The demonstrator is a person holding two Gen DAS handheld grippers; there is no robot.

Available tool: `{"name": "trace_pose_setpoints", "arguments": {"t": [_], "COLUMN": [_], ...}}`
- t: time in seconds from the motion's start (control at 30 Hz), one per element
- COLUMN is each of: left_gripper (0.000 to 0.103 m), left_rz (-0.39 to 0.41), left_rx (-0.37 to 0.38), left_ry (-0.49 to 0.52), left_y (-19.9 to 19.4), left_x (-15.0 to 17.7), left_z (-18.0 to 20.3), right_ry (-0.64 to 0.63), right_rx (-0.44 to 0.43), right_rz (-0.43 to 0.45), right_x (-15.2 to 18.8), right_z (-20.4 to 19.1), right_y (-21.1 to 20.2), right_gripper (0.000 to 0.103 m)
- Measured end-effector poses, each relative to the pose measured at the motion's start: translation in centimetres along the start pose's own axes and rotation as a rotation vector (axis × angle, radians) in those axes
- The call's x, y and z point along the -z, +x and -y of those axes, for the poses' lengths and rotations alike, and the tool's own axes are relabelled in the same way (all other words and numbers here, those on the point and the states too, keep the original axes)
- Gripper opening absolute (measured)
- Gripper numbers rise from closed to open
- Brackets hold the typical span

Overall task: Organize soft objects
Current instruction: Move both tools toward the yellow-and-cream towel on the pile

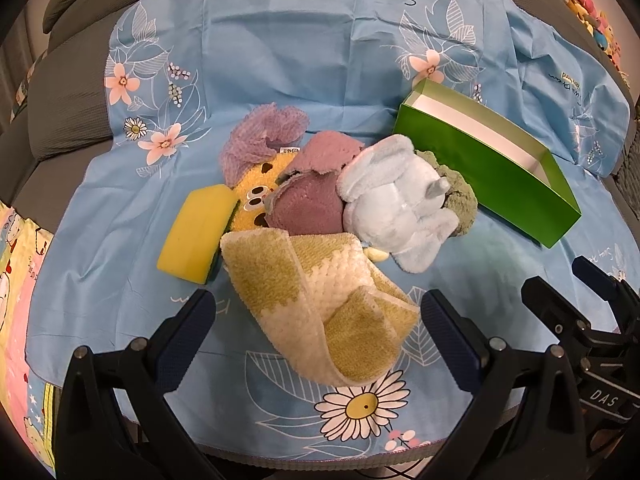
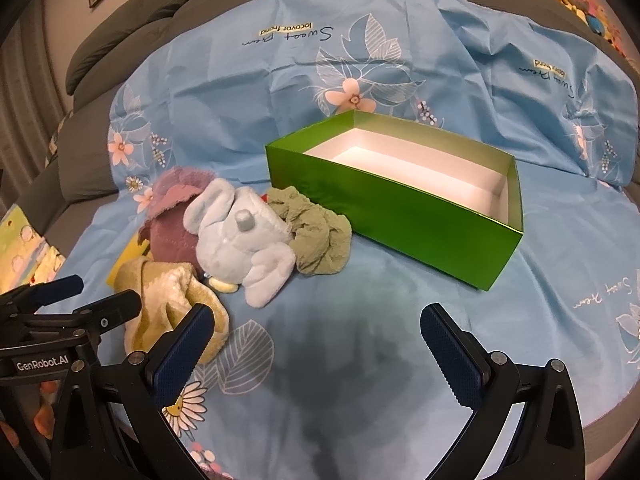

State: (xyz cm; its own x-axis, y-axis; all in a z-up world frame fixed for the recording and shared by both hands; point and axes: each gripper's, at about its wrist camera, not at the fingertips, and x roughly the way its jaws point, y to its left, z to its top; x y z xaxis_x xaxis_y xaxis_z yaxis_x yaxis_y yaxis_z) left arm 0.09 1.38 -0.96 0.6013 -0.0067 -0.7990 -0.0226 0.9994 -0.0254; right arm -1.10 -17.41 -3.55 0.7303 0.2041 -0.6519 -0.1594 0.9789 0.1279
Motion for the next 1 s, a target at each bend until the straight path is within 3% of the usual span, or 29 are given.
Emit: {"name": "trace_pose_setpoints", "arguments": {"t": [0.77, 1.0], "left_gripper": [0.102, 0.102], "left_rz": [-0.039, -0.062], "left_rx": [0.015, 0.029], "left_ry": [-0.022, -0.066], "left_y": [1.0, 1.3], "left_x": [0.3, 0.6], "left_z": [-0.6, -2.6], "right_ry": [-0.018, -0.041], "right_rx": [-0.034, -0.109], "right_rz": [-0.038, -0.060], "right_x": [0.5, 1.0], "right_z": [-0.5, -1.3], "right_y": [0.9, 1.2], "right_gripper": [0.103, 0.103]}}
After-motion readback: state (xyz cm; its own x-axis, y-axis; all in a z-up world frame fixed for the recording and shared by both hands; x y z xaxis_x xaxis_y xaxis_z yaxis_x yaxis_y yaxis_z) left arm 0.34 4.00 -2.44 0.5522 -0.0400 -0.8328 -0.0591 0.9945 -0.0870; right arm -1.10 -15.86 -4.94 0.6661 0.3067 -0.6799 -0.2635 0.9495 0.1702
